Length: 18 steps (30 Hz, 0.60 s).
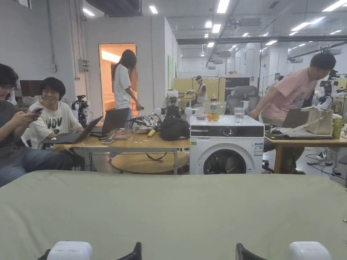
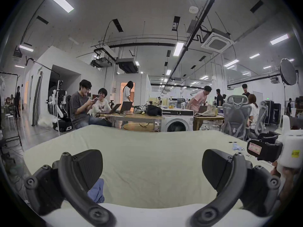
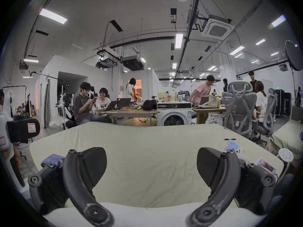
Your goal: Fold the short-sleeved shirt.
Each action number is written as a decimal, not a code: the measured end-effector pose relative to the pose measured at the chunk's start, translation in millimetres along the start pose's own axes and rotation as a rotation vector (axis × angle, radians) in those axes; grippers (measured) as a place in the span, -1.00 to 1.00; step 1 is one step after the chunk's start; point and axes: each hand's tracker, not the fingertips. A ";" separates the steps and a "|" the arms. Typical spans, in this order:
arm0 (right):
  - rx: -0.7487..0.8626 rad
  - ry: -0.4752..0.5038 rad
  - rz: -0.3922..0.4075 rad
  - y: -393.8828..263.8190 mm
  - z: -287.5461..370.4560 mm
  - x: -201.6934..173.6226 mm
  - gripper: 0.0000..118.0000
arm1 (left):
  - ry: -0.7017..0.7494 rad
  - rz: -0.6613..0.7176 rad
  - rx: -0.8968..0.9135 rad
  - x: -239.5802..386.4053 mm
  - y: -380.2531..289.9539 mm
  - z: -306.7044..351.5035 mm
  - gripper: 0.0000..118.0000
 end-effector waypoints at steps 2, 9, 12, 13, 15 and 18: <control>-0.002 -0.031 -0.017 1.4 -2.2 1.6 0.87 | -0.009 -0.001 -0.011 0.4 -0.3 -1.3 1.00; -0.062 -0.066 -0.221 12.1 -5.4 9.9 0.88 | -0.032 0.023 -0.036 1.7 -1.5 -3.7 1.00; -0.113 -0.048 -0.195 15.5 -8.1 8.8 0.88 | -0.045 0.016 -0.040 4.0 -1.8 -3.7 1.00; -0.113 -0.046 -0.184 14.7 -7.9 6.7 0.88 | -0.045 0.016 -0.044 4.9 -1.8 -4.3 1.00; -0.108 -0.050 -0.157 13.4 -6.6 1.7 0.88 | -0.042 0.019 -0.049 5.9 -1.8 -5.2 1.00; -0.108 -0.028 -0.123 12.7 -6.5 -2.0 0.88 | -0.039 0.026 -0.052 6.2 -1.3 -6.1 1.00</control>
